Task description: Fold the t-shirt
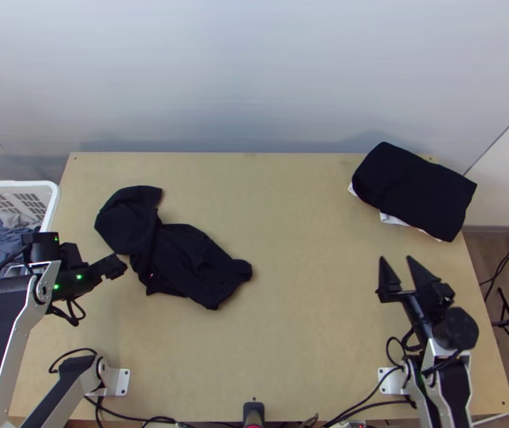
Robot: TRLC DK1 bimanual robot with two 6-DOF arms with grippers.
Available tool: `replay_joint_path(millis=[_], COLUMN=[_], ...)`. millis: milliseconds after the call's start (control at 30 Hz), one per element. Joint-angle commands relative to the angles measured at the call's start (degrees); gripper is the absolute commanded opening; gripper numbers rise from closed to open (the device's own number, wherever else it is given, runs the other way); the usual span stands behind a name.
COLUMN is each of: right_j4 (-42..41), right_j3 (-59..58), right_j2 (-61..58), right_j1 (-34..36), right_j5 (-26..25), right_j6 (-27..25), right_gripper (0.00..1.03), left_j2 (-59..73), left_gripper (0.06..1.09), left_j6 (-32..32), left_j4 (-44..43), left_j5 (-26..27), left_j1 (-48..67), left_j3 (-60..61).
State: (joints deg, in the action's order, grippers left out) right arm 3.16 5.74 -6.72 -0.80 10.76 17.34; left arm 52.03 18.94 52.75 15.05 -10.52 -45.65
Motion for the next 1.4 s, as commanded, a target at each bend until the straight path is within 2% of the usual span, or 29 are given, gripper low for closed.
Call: replay_joint_path(millis=[0, 200, 300, 467, 600, 633, 667, 733, 833, 1033, 1100, 1233, 1300, 1367], right_j4=[8.79, 22.15, 25.41, 27.60, 31.21, 31.21, 31.21, 29.54, 26.55, 28.48, 29.10, 29.19, 29.19, 29.19], right_j3=[12.28, 29.33, 34.69, 40.49, 46.73, 47.35, 48.40, 50.34, 54.38, 66.24, 68.97, 71.87, 72.84, 73.80], right_j2=[-13.32, -33.36, -40.04, -52.08, -65.44, -68.69, -71.33, -75.11, -80.38, -90.57, -93.30, -96.90, -98.04, -99.63], right_j1=[-13.79, -31.81, -36.20, -41.65, -45.96, -46.93, -48.51, -52.55, -55.01, -55.45, -55.89, -57.47, -58.26, -59.32], right_j5=[-0.83, -1.18, -1.10, -0.75, 3.39, 6.73, 8.92, 8.75, 8.66, 8.13, 8.13, 8.13, 8.13, 8.13], right_j6=[-0.20, -2.14, -1.44, 6.30, 18.08, 20.10, 20.80, 20.45, 22.03, 22.56, 22.56, 23.53, 23.61, 23.26], right_gripper=[0.98, 0.98, 0.98, 0.98, 0.98, 0.98, 0.98, 0.98, 0.98, 0.97, 0.92, 0.91, 0.82, 0.81], left_j2=[-0.53, -1.49, -2.46, -3.78, -4.31, -4.31, -4.39, -4.83, -5.45, -7.03, -7.29, -7.47, -7.47, -7.56], left_gripper=[1.05, 1.05, 1.05, 1.05, 1.05, 1.05, 1.05, 1.05, 1.05, 1.05, 1.05, 1.05, 1.05, 1.05], left_j6=[2.07, 3.39, 3.21, 2.95, 2.77, 2.77, 2.86, 3.12, 3.30, 3.47, 3.65, 4.09, 4.09, 4.09], left_j4=[-2.48, -4.76, -5.12, -5.47, -5.47, -5.64, -5.99, -6.52, -6.52, -6.70, -6.70, -6.96, -6.96, -7.05], left_j5=[3.94, 4.99, 5.25, 5.25, 5.25, 5.25, 5.25, 5.25, 5.25, 5.25, 5.25, 5.25, 5.25, 5.25], left_j1=[2.79, 3.58, 3.49, 3.14, 3.05, 2.97, 2.97, 2.88, 2.79, 1.74, 1.65, 1.56, 1.65, 1.56], left_j3=[0.12, 1.79, 2.76, 3.20, 3.81, 3.99, 4.25, 4.60, 4.78, 5.22, 5.31, 5.48, 5.57, 5.66])
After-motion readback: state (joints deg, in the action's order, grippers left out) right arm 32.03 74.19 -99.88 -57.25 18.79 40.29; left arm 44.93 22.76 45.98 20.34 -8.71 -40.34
